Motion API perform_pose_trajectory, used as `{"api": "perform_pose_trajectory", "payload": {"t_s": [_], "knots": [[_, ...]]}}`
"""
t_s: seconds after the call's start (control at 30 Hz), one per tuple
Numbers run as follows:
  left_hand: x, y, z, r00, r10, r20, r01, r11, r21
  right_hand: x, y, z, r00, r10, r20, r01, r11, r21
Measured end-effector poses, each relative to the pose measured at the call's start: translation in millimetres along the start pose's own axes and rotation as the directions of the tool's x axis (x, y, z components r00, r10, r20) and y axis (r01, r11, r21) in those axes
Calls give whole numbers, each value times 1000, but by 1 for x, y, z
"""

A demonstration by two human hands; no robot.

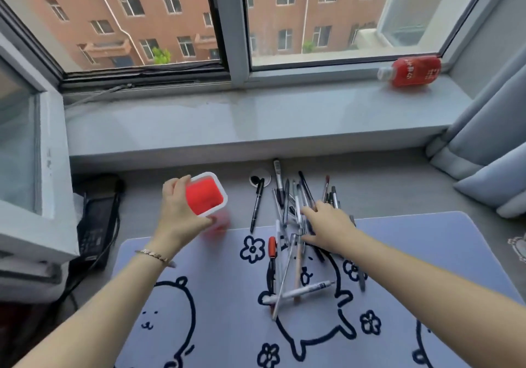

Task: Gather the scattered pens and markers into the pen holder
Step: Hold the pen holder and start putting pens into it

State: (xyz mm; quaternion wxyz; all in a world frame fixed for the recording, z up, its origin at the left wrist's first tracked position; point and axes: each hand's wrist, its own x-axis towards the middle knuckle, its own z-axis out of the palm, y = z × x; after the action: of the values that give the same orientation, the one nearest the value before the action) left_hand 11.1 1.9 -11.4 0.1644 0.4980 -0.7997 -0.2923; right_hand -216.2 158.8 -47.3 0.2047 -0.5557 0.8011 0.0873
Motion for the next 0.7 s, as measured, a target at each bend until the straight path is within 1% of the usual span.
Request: {"api": "perform_pose_trajectory", "payload": {"t_s": [0.07, 0.17, 0.33, 0.4, 0.47, 0.53, 0.6, 0.7], "knots": [[-26, 13, 2, 998, -24, -52, 19, 996, -87, 8, -9, 13, 998, 10, -62, -11, 1000, -23], [-66, 24, 6, 998, -53, -29, 48, 987, -151, 16, -15, 26, 989, 42, -141, -36, 998, 50], [-104, 18, 22, 991, -130, 31, 133, 973, -187, 13, -2, 25, 970, 139, -200, -88, 966, 245], [-108, 18, 25, 988, -146, 45, 151, 972, -181, 4, 5, 11, 958, 177, -227, -78, 918, 390], [-111, 20, 26, 987, -150, 49, 156, 974, -166, -9, 11, -9, 935, 210, -284, -45, 868, 494], [-111, 24, 25, 991, -127, 35, 131, 980, -150, -28, 14, -34, 906, 196, -374, 24, 860, 510], [-110, 29, 25, 997, -79, 13, 80, 988, -132, -53, 8, -62, 886, 141, -441, 110, 861, 496], [-105, 39, 25, 1000, -15, -4, 14, 994, -108, -95, -9, -99, 899, 8, -438, 257, 800, 542]]}}
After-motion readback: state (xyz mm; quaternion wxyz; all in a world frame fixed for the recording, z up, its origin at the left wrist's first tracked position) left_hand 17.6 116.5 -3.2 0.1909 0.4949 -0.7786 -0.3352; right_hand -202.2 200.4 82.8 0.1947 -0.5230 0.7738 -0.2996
